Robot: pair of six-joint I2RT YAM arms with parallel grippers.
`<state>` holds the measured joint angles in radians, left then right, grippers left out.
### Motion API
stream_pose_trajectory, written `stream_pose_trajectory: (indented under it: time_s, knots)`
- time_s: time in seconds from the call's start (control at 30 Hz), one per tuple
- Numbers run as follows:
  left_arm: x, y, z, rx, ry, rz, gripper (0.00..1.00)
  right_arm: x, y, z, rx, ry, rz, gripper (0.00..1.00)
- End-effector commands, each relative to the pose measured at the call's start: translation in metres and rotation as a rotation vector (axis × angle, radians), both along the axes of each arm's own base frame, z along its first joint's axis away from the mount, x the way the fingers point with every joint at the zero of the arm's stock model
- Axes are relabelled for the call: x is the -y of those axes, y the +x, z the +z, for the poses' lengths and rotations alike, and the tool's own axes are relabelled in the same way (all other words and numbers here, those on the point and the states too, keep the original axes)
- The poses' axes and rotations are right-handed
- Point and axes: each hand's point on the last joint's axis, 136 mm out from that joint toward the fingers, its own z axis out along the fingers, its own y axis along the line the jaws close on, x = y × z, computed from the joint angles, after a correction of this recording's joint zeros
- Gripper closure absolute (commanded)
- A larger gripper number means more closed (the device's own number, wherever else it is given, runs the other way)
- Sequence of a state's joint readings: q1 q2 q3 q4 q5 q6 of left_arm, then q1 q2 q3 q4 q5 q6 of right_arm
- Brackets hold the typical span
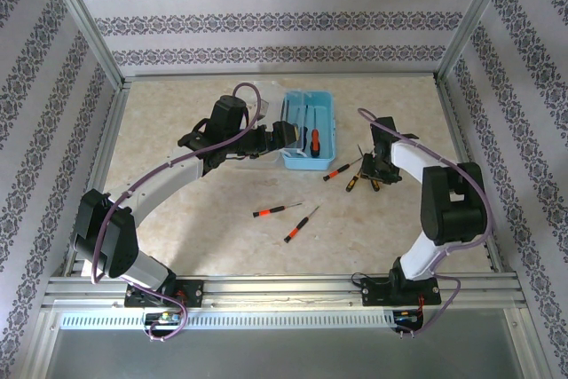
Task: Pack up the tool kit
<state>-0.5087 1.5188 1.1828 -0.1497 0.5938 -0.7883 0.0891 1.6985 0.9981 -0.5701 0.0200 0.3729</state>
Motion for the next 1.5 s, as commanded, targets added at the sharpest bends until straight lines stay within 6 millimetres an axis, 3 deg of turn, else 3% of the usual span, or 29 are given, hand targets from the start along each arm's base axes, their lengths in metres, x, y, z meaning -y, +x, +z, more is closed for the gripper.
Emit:
stream_pose_trajectory:
  time_s: [0.0,0.13,0.3,0.73,1.13,1.47]
  knots:
    - [-0.001,0.002,0.013,0.038,0.004,-0.005,0.03,-0.005,0.002,-0.002,-0.025,0.020,0.030,0.59]
    - [-0.001,0.002,0.014,0.040,0.004,-0.004,0.03,-0.003,0.002,-0.007,-0.032,0.014,0.017,0.62]
    - [-0.001,0.002,0.013,0.040,0.005,-0.004,0.03,-0.002,0.003,-0.009,-0.033,0.008,0.011,0.74]
    - [-0.002,0.002,0.014,0.044,0.008,-0.002,0.03,-0.005,0.004,-0.008,-0.022,0.021,0.011,0.82]
    - [-0.002,0.002,0.015,0.049,0.011,-0.003,0.03,-0.001,0.005,0.010,0.038,0.008,-0.012,0.86]
    - [-0.018,0.010,0.016,0.070,0.054,0.052,0.00,-0.021,0.012,0.054,0.131,0.008,0.048,0.86]
